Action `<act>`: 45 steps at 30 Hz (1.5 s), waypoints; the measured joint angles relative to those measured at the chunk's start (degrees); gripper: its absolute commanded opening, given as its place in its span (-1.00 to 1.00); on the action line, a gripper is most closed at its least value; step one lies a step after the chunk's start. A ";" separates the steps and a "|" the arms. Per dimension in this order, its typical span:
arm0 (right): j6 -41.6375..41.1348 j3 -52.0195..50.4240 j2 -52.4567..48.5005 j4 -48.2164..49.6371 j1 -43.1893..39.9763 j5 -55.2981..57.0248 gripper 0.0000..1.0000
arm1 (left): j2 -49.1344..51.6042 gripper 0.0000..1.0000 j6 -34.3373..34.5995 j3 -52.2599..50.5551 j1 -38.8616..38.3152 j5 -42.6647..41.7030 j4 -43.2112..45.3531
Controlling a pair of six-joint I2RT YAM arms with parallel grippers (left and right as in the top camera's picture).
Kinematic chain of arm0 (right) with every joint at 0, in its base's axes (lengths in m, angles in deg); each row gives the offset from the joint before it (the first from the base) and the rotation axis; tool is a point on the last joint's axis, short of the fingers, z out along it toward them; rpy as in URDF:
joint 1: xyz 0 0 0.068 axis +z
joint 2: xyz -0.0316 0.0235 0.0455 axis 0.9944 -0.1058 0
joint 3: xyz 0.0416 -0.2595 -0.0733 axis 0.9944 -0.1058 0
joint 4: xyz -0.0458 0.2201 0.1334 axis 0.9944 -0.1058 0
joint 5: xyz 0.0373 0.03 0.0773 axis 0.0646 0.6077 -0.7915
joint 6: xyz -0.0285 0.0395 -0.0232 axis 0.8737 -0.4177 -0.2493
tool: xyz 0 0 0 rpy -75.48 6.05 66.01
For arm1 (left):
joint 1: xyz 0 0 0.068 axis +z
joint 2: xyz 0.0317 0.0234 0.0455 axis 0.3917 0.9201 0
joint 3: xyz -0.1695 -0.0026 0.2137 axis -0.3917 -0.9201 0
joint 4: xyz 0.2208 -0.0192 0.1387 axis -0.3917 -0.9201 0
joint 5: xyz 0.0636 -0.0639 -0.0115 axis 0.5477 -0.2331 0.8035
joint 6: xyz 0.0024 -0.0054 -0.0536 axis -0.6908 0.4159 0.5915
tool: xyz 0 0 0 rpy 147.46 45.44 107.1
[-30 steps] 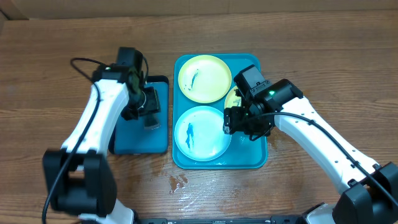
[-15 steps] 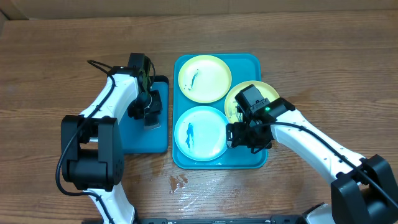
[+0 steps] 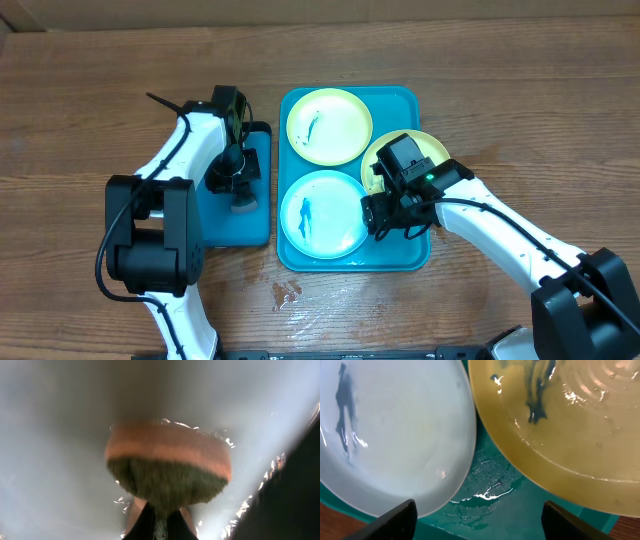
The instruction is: Clean dirty plates on tray and stack at the side
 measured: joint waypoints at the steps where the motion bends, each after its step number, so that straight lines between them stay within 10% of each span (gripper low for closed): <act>1: 0.09 0.00 0.00 0.44 0.00 0.20 0.50 | 0.22 -0.92 -0.02 1.11 0.04 -0.04 -1.70; 14: -4.74 0.00 -7.21 8.57 0.00 -4.17 0.02 | -0.55 -0.92 -2.38 20.76 1.40 -1.01 -16.41; 17: -5.42 0.26 -10.16 8.04 -0.02 -4.90 -0.49 | -1.18 -0.92 -3.02 20.81 1.40 -1.38 -18.40; 25: -7.93 0.46 -11.06 8.79 -0.02 -4.26 -0.92 | -1.51 -0.92 -3.63 20.81 0.20 -4.72 -18.67; 45: -14.49 0.94 -11.08 8.79 0.07 -0.90 -0.92 | -2.38 -0.92 13.73 1.46 -20.06 -8.57 -2.43</act>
